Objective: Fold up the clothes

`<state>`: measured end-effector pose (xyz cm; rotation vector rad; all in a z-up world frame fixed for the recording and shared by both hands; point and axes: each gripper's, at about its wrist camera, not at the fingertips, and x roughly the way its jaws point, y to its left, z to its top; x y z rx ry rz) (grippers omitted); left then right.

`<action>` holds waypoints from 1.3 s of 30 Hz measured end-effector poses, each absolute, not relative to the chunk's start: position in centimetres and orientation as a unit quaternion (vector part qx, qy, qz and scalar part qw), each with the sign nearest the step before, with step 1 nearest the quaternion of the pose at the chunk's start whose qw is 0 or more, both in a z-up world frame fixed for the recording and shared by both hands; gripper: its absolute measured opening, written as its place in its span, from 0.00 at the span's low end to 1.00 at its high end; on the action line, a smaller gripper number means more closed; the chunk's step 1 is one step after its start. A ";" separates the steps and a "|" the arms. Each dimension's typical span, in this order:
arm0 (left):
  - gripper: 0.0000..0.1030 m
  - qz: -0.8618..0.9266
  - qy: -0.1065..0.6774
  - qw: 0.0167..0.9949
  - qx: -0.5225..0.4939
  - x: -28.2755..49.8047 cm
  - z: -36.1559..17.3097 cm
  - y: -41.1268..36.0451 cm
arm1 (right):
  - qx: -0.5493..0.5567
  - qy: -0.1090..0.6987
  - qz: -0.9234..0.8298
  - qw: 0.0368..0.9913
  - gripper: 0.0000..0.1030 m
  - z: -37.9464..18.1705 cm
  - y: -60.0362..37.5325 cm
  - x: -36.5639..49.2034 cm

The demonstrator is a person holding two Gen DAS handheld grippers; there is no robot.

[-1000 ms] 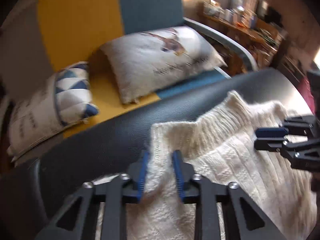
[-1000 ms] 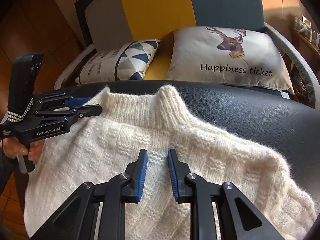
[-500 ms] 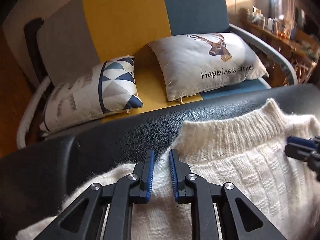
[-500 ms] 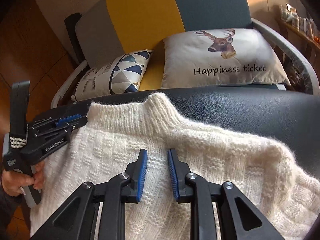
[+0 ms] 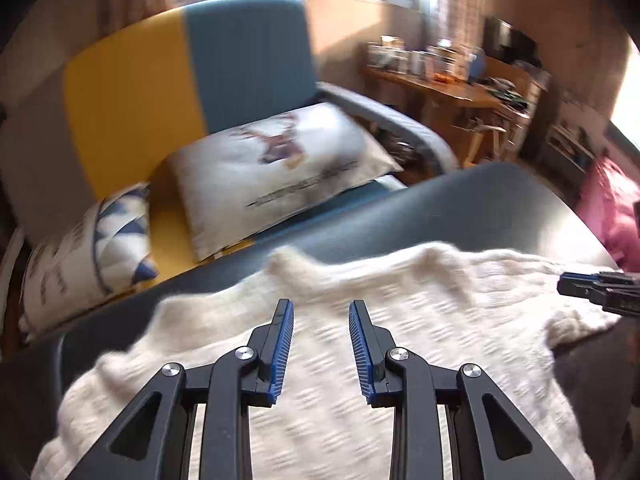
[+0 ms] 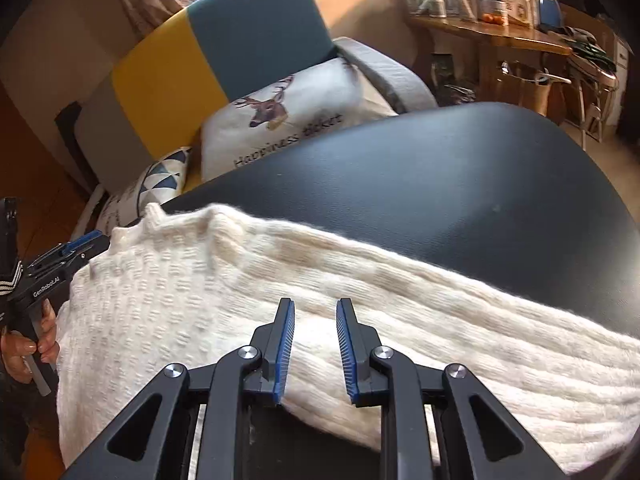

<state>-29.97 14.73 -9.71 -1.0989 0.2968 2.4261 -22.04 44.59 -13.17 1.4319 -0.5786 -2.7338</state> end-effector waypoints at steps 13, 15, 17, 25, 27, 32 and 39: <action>0.29 0.830 0.191 0.247 -0.462 -33.7 -16.1 28.1 | 0.493 -0.054 -0.863 -0.095 0.20 -16.2 48.4 -19.9; 0.33 0.841 0.175 0.238 -0.453 -33.7 -16.2 28.0 | 0.486 -0.070 -0.866 -0.093 0.20 -16.4 49.1 -18.6; 0.34 0.848 0.178 0.230 -0.443 -33.4 -16.3 28.4 | 0.477 -0.083 -0.871 -0.089 0.20 -16.6 49.5 -17.8; 0.34 0.855 0.122 0.226 -0.451 -32.2 -14.7 26.9 | 0.456 -0.150 -0.874 -0.075 0.22 -16.3 50.9 -16.9; 0.34 0.858 0.110 0.240 -0.440 -30.0 -13.5 25.6 | 0.434 -0.211 -0.874 -0.057 0.22 -15.3 52.1 -15.6; 0.35 0.861 0.108 0.270 -0.418 -22.7 -12.2 22.3 | 0.321 -0.391 -0.862 -0.028 0.43 -13.1 56.2 -6.8; 0.36 0.853 0.045 0.253 -0.454 -16.1 -14.2 17.0 | 0.217 -0.579 -0.776 -0.125 0.84 -15.9 62.6 7.6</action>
